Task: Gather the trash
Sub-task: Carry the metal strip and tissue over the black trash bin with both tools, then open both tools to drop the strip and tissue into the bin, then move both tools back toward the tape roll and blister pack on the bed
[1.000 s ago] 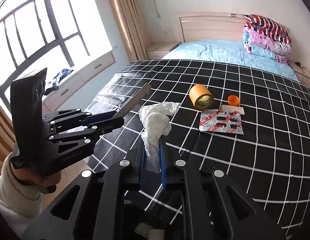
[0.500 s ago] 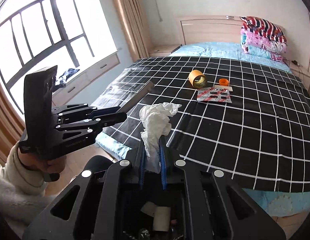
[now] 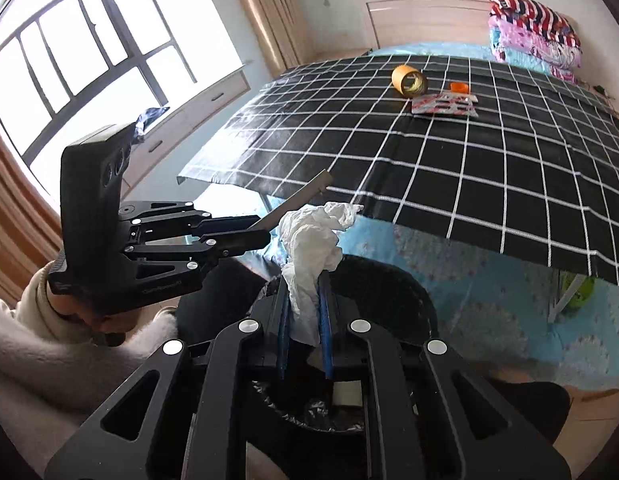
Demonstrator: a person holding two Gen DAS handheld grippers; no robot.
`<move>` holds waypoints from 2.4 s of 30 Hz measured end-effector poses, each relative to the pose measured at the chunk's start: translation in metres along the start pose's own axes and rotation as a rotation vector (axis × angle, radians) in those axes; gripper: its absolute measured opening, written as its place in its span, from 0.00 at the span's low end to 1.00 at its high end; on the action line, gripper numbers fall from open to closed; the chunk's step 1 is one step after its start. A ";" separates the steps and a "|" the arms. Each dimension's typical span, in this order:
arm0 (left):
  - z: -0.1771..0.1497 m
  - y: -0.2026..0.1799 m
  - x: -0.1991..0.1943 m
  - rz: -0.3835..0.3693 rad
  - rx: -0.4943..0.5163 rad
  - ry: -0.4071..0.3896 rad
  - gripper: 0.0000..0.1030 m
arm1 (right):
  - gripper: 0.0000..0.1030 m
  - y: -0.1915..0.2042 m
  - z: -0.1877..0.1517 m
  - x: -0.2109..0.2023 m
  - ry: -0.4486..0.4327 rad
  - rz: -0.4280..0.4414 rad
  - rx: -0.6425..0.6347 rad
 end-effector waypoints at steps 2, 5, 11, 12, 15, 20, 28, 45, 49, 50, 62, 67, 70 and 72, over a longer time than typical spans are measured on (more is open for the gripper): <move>-0.011 -0.001 0.003 -0.013 -0.013 0.021 0.14 | 0.13 -0.003 -0.009 0.004 0.020 -0.005 0.012; -0.025 -0.004 0.008 -0.033 -0.018 0.051 0.14 | 0.13 -0.008 -0.019 0.012 0.052 -0.008 0.028; -0.046 -0.012 0.027 -0.069 -0.017 0.119 0.14 | 0.13 -0.018 -0.045 0.037 0.136 -0.033 0.055; -0.048 -0.014 0.032 -0.071 -0.011 0.134 0.14 | 0.13 -0.018 -0.049 0.041 0.149 -0.033 0.054; -0.060 -0.016 0.047 -0.068 -0.002 0.187 0.14 | 0.14 -0.019 -0.058 0.054 0.193 -0.032 0.055; -0.082 -0.017 0.074 -0.084 -0.018 0.279 0.14 | 0.14 -0.024 -0.079 0.078 0.280 -0.031 0.068; -0.109 -0.010 0.105 -0.091 -0.066 0.388 0.14 | 0.14 -0.035 -0.100 0.108 0.377 -0.033 0.109; -0.112 -0.010 0.119 -0.114 -0.073 0.432 0.27 | 0.39 -0.047 -0.110 0.134 0.427 -0.064 0.147; -0.106 -0.007 0.112 -0.098 -0.074 0.401 0.47 | 0.39 -0.048 -0.107 0.125 0.401 -0.068 0.151; -0.103 -0.007 0.109 -0.100 -0.072 0.391 0.47 | 0.39 -0.050 -0.105 0.124 0.394 -0.070 0.152; -0.072 -0.014 0.075 -0.074 -0.006 0.262 0.47 | 0.39 -0.048 -0.081 0.088 0.283 -0.101 0.126; -0.051 -0.015 0.054 -0.078 0.017 0.193 0.47 | 0.41 -0.043 -0.064 0.067 0.204 -0.110 0.094; -0.034 -0.014 0.039 -0.088 0.034 0.137 0.47 | 0.45 -0.041 -0.050 0.054 0.155 -0.102 0.081; -0.022 -0.018 0.031 -0.091 0.050 0.100 0.47 | 0.48 -0.039 -0.039 0.046 0.123 -0.106 0.063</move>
Point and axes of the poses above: each gripper's, at about its wrist camera, not at the fingertips, and x roughly the way its jaws point, y to its left, z to its top, the point moved 5 cm from there along x, roughly the way its jaws point, and after that the axes turned 3 degrees about -y, right-handed, at the moved point
